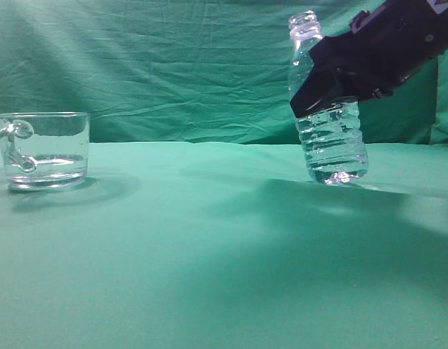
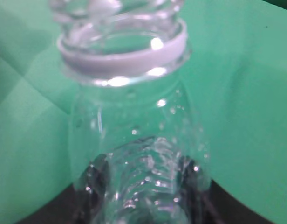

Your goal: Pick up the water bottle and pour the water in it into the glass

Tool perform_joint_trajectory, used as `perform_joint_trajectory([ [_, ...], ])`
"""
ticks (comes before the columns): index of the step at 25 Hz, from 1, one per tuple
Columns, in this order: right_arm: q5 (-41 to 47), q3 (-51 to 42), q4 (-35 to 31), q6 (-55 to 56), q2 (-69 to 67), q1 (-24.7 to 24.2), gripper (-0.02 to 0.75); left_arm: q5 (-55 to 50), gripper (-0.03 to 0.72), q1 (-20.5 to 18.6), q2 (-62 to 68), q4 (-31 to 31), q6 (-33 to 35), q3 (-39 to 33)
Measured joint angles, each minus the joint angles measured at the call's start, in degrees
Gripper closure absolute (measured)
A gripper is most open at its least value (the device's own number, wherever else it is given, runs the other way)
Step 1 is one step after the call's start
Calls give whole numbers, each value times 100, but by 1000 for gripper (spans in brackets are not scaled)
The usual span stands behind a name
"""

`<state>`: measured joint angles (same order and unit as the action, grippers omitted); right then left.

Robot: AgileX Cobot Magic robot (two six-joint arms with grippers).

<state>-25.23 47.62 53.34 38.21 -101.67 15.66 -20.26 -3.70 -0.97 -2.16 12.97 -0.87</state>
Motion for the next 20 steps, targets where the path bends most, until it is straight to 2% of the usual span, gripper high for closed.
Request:
perform_joint_trajectory([
  [8,105,-70,-403,-187,0,0,446,0,688,0,0,0,0,0],
  [20,105,-82,-479,-187,0,0,446,0,688,0,0,0,0,0],
])
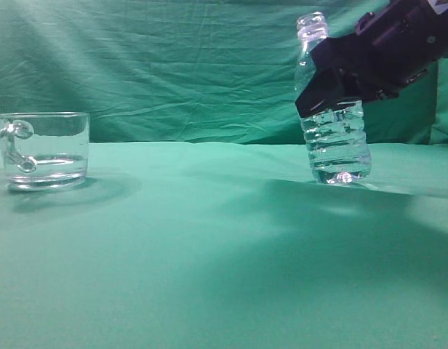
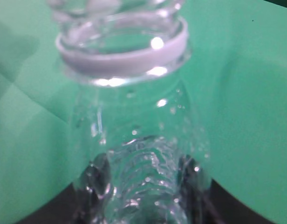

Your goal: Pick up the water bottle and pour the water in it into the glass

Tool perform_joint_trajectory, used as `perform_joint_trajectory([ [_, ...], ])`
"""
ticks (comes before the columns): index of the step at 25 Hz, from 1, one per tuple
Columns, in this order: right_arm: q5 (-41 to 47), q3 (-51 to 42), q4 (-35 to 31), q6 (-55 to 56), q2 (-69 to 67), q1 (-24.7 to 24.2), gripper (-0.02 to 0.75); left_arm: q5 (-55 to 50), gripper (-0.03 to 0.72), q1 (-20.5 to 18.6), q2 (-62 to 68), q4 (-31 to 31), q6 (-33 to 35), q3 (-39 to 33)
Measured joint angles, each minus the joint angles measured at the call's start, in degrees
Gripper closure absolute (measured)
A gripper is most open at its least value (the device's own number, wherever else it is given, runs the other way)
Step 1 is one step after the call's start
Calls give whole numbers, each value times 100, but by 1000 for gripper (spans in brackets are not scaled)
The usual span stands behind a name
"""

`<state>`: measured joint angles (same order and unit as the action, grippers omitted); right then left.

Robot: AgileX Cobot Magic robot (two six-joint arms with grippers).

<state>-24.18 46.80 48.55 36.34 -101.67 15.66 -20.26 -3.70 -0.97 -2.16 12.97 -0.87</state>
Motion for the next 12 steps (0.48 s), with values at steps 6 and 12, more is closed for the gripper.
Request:
perform_joint_trajectory([
  [6,37,-9,0,10,0,0,332,0,688,0,0,0,0,0],
  [12,309,-84,58,187,-19,0,166,0,688,0,0,0,0,0],
])
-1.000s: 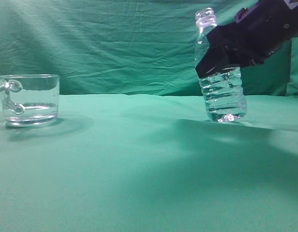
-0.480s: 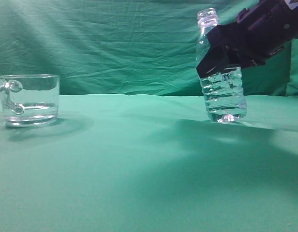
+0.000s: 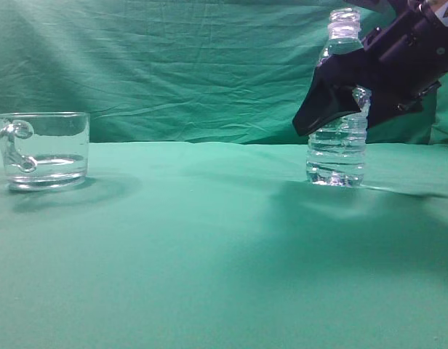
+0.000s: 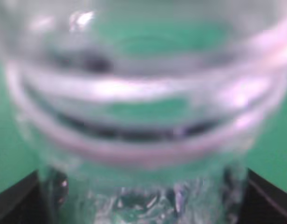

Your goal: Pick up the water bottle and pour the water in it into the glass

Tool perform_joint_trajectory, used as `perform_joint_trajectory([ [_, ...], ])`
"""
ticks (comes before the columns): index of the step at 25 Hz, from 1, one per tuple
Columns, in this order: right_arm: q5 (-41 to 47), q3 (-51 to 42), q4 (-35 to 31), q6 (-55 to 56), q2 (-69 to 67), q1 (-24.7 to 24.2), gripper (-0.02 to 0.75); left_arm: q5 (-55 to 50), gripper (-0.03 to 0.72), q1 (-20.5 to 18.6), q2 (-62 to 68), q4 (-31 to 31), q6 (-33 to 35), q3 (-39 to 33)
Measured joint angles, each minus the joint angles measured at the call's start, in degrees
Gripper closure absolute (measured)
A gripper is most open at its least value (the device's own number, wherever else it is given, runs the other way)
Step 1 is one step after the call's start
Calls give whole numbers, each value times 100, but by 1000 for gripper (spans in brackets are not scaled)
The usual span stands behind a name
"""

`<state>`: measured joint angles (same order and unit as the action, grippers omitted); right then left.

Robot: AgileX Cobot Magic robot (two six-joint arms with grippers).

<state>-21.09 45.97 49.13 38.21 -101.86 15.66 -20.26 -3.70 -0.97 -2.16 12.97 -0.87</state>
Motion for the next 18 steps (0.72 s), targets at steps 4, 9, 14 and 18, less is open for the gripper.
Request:
perform_joint_trajectory([
  [4,24,-12,13,150,37,0,166,0,688,0,0,0,0,0],
  [9,57,-12,24,175,640,0,144,0,688,0,0,0,0,0],
  [14,82,-14,24,185,1417,0,144,0,688,0,0,0,0,0],
  [18,371,-24,33,185,2171,0,144,0,688,0,0,0,0,0],
])
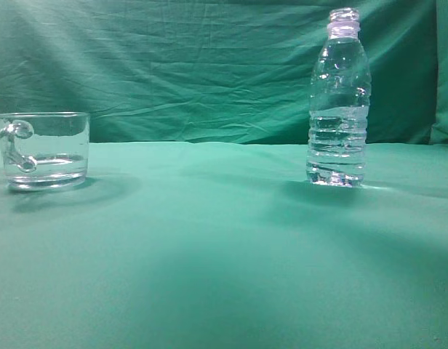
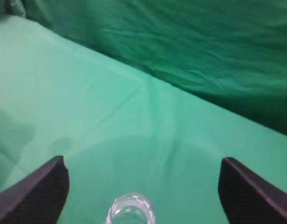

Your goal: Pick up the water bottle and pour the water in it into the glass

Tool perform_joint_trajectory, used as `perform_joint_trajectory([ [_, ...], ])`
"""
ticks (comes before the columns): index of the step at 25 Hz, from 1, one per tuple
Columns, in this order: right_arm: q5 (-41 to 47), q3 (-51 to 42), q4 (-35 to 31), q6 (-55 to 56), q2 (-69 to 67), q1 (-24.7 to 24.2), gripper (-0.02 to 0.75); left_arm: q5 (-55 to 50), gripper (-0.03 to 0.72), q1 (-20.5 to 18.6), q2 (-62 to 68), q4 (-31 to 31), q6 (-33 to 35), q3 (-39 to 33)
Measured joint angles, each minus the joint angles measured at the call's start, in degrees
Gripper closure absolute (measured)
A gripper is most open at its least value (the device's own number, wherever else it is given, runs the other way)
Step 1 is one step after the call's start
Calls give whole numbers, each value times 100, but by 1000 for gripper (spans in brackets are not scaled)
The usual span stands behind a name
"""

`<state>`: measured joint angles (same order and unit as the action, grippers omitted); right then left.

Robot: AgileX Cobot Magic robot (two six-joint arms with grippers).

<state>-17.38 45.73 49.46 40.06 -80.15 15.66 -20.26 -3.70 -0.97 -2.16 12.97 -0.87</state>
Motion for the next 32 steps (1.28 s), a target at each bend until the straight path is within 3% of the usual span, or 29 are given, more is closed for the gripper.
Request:
perform_joint_trajectory([
  [1,91,0,0,0,198,0,144,0,688,0,0,0,0,0],
  [4,473,0,0,132,779,0,297,0,688,0,0,0,0,0],
  [9,1065,-22,0,683,1814,0,616,0,688,0,0,0,0,0],
  [12,1147,-48,-10,942,2435,0,738,0,688,0,0,0,0,0],
  [22,1138,-522,-10,1325,4334,0,738,0,688,0,0,0,0,0],
  [32,1279,-618,-10,1484,5297,0,738,0,688,0,0,0,0,0],
])
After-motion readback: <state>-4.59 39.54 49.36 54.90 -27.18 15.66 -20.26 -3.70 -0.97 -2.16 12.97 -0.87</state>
